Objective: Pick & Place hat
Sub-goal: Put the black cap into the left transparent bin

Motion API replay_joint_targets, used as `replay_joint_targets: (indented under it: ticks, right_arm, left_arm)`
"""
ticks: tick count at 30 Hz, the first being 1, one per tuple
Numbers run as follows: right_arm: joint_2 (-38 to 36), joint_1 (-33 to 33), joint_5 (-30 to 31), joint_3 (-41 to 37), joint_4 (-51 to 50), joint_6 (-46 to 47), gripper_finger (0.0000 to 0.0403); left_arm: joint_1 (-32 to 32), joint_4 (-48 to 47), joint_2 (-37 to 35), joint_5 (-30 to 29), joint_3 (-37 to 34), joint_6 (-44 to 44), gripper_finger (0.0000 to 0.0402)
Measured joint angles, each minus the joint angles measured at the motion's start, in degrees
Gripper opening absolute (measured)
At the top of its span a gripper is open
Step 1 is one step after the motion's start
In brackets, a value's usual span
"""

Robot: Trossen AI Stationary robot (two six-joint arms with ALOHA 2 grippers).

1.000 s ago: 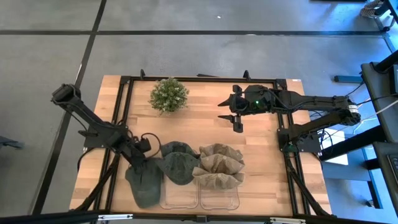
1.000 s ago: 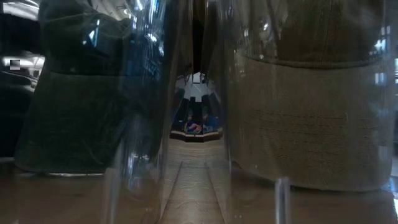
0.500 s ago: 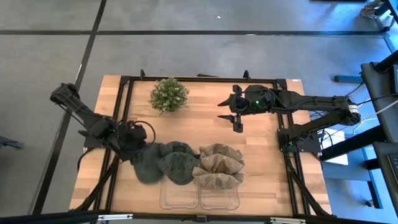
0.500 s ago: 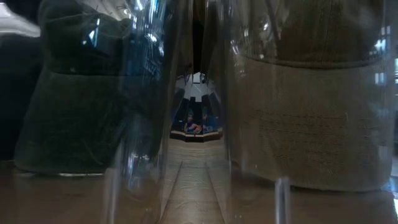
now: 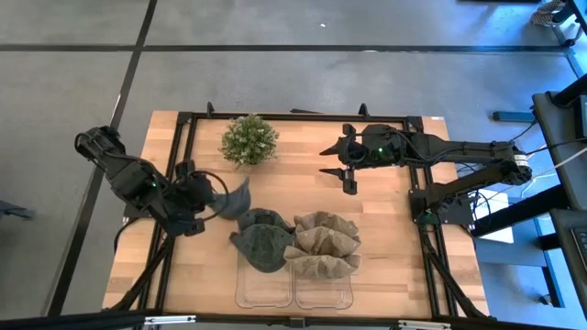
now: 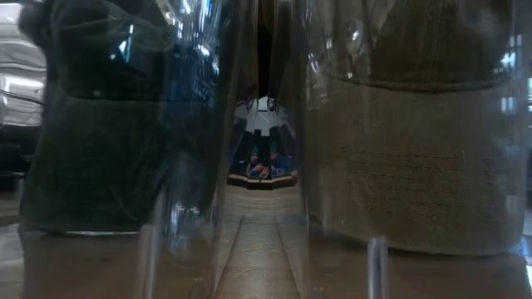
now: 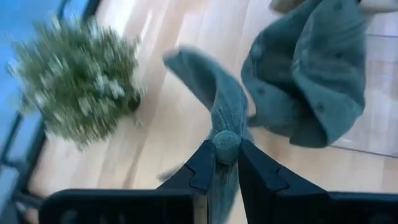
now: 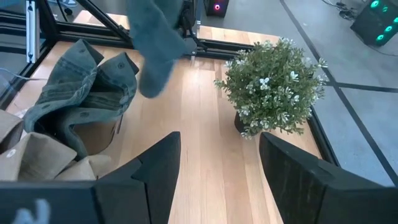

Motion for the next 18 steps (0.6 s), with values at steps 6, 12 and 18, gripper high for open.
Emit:
replay_joint_targets:
  ticks: [6, 12, 18]
  right_arm:
    - [0.01, 0.02, 0.0, 0.0, -0.01, 0.25, 0.0219]
    - [0.01, 0.02, 0.0, 0.0, -0.09, 2.77, 0.0219]
    - [0.01, 0.02, -0.01, 0.0, -0.16, 4.36, 0.0219]
  left_arm:
    - [0.34, -0.77, 4.28, -4.23, 9.07, 6.81, 0.0042]
    - [0.33, -0.64, 7.6, -11.59, 18.2, 16.18, 0.0042]
    - [0.33, -0.54, 11.43, -17.2, 28.2, 24.36, 0.0042]
